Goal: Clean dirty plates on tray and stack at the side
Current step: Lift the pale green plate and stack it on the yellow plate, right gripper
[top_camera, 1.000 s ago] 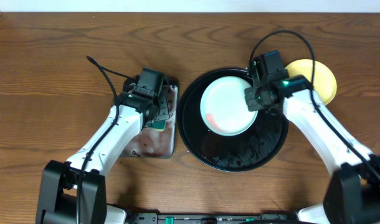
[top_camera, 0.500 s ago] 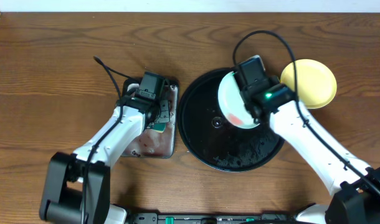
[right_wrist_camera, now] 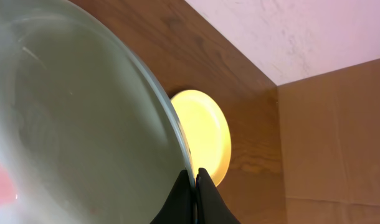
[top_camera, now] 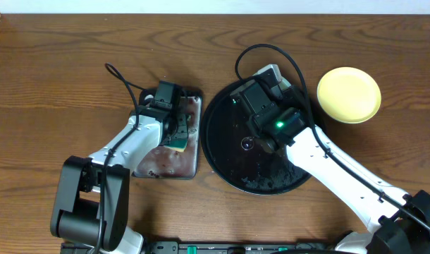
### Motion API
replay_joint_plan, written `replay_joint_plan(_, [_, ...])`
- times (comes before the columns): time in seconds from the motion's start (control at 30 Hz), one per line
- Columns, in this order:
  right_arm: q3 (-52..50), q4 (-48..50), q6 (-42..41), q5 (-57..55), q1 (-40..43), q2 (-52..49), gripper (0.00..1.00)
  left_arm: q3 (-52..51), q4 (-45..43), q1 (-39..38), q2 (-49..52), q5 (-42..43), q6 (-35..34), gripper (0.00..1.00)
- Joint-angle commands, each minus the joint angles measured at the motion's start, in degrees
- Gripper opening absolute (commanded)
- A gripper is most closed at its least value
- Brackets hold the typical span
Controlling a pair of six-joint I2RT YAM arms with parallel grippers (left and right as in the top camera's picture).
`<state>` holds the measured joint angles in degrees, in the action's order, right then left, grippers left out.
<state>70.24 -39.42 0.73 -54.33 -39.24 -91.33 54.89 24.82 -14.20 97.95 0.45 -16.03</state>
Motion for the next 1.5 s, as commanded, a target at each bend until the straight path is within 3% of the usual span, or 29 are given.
replay_joint_plan(0.0, [0.7,0.2,0.2,-3.3,-0.2,1.6,0.01,-0.4,0.0,0.4,-0.4,3.4,0.4,0.67])
replay_joint_plan(0.23, [0.7,1.7,0.2,-6.6,-0.2,1.6,0.01,-0.4,1.3,0.4,-7.6,3.8,0.4,0.69])
replay_joint_plan(0.3, [0.7,2.4,0.3,-8.2,-0.2,1.6,0.01,-0.4,2.5,0.4,-10.6,3.8,0.4,0.77])
replay_joint_plan(0.43, [0.7,2.6,1.1,-8.9,-0.2,1.6,0.01,-0.5,5.6,0.4,-14.5,3.8,0.4,0.79])
replay_joint_plan(1.1, [0.7,4.4,2.8,-16.0,-3.5,1.7,0.01,-0.5,9.5,0.4,-14.4,3.8,0.4,0.79])
replay_joint_plan(1.27, [0.7,6.9,1.2,-14.0,-2.8,1.7,0.01,-0.5,9.5,0.4,-14.4,3.8,0.4,0.79])
replay_joint_plan(1.47, [0.6,7.0,-4.4,-1.7,3.7,1.7,0.01,-0.5,9.5,0.4,-14.4,3.8,0.4,0.79])
